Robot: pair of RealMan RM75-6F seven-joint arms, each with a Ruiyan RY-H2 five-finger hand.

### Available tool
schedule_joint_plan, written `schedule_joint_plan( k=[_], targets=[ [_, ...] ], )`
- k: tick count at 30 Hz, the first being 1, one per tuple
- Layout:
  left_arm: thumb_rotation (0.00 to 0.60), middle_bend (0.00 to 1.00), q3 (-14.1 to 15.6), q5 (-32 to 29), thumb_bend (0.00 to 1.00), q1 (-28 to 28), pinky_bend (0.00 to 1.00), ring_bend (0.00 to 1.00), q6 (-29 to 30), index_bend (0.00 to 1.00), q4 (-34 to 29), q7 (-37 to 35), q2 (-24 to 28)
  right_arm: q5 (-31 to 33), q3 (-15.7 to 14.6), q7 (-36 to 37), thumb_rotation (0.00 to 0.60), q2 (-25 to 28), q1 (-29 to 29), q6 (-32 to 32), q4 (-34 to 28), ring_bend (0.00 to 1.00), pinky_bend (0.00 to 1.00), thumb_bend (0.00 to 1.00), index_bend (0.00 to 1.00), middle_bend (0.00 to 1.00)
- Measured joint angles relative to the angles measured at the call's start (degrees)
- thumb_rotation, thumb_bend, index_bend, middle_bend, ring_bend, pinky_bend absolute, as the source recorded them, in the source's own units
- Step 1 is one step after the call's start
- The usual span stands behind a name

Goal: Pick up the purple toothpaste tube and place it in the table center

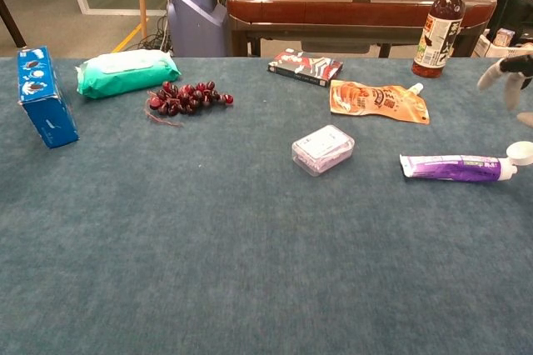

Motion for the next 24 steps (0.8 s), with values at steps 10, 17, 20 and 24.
schedule_joint_plan(
  k=[10, 17, 20, 24],
  targets=[
    [0.6, 0.05, -0.1, -0.4, 0.13, 0.1, 0.11, 0.09, -0.3, 0.0, 0.2, 0.0, 0.0, 8.9, -1.0, -1.8, 0.583, -7.3, 5.6, -7.3, 9.8, 0.25, 0.25, 0.58, 0.17, 0.38],
    [0.6, 0.05, -0.4, -0.3, 0.13, -0.3, 0.11, 0.09, -0.7, 0.0, -0.1, 0.5, 0.0, 9.4, -3.1, 1.2, 0.483, -7.8, 6.0, -9.1, 11.3, 0.25, 0.25, 0.7, 0.13, 0.39],
    [0.6, 0.05, -0.5, -0.1, 0.13, -0.6, 0.11, 0.09, -1.0, 0.0, -0.2, 0.8, -0.2, 8.6, -4.2, 2.2, 0.473, -7.1, 5.8, -9.2, 10.8, 0.25, 0.25, 0.7, 0.13, 0.39],
    [0.6, 0.05, -0.6, 0.0, 0.13, -0.9, 0.11, 0.09, -1.4, 0.0, -0.5, 1.1, -0.4, 6.5, -5.5, 3.3, 0.47, -6.0, 4.8, -8.1, 9.0, 0.25, 0.25, 0.7, 0.13, 0.4]
  ],
)
